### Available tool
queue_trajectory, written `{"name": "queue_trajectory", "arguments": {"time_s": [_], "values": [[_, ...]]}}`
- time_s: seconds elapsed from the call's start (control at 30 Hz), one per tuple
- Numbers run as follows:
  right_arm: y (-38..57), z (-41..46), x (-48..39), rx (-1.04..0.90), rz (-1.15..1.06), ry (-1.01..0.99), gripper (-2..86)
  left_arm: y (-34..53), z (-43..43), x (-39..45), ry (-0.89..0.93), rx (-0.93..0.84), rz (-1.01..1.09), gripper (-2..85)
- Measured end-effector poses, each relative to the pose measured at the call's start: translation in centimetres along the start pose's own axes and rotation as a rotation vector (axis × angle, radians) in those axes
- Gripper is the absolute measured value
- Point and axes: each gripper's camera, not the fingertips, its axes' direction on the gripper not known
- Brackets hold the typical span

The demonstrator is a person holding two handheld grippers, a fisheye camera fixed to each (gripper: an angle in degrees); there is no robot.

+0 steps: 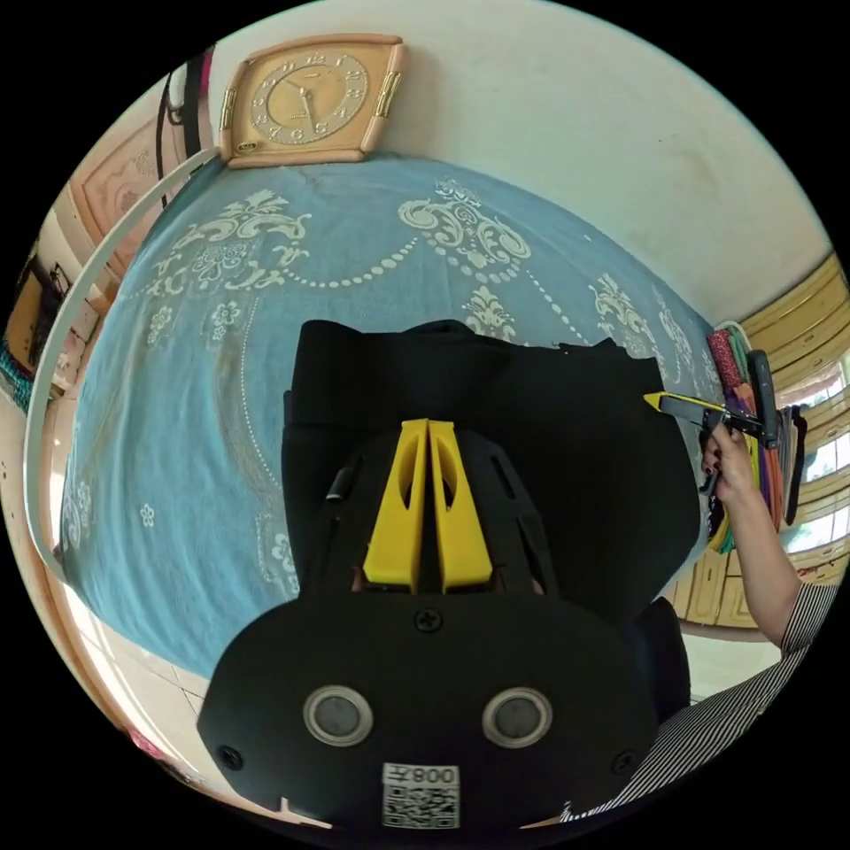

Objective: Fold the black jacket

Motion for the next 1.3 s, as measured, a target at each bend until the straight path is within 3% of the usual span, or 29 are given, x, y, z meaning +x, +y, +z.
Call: {"name": "queue_trajectory", "arguments": {"time_s": [0.23, 0.37, 0.5, 0.6, 0.8, 0.9, 1.07, 1.3], "values": [[10.7, -10.7, -3.8, 0.108, -0.108, 0.025, 0.1, 10.3, -4.2, 1.6, -0.035, 0.007, 0.121, 0.0], [16.9, -8.8, -3.4, -0.01, -0.075, 0.077, 0.1, 14.0, -1.4, -1.2, -0.029, -0.058, 0.058, 0.1], [16.5, -7.3, -1.6, -0.043, -0.03, 0.047, 0.1, 13.5, -0.4, -3.2, 0.004, -0.099, 0.031, 0.1], [15.3, -8.7, -1.8, -0.082, -0.035, 0.076, 0.1, 14.8, -3.1, -5.0, 0.031, -0.018, -0.017, 0.2], [18.2, -14.6, -3.6, 0.033, -0.048, 0.102, 0.1, 21.5, -7.8, -11.4, 0.081, 0.11, -0.208, 0.6], [19.5, -13.9, -3.4, -0.012, -0.022, 0.075, 0.1, 25.3, -7.1, -15.8, 0.225, 0.122, -0.379, 1.4], [19.4, -14.5, -4.0, -0.014, -0.002, 0.062, 0.1, 29.9, -3.3, -22.0, 0.626, 0.219, -0.645, 7.9], [15.0, -16.4, -9.2, 0.038, -0.109, -0.038, 0.1, 31.1, 0.7, -25.6, 0.84, 0.273, -0.766, 11.6]]}}
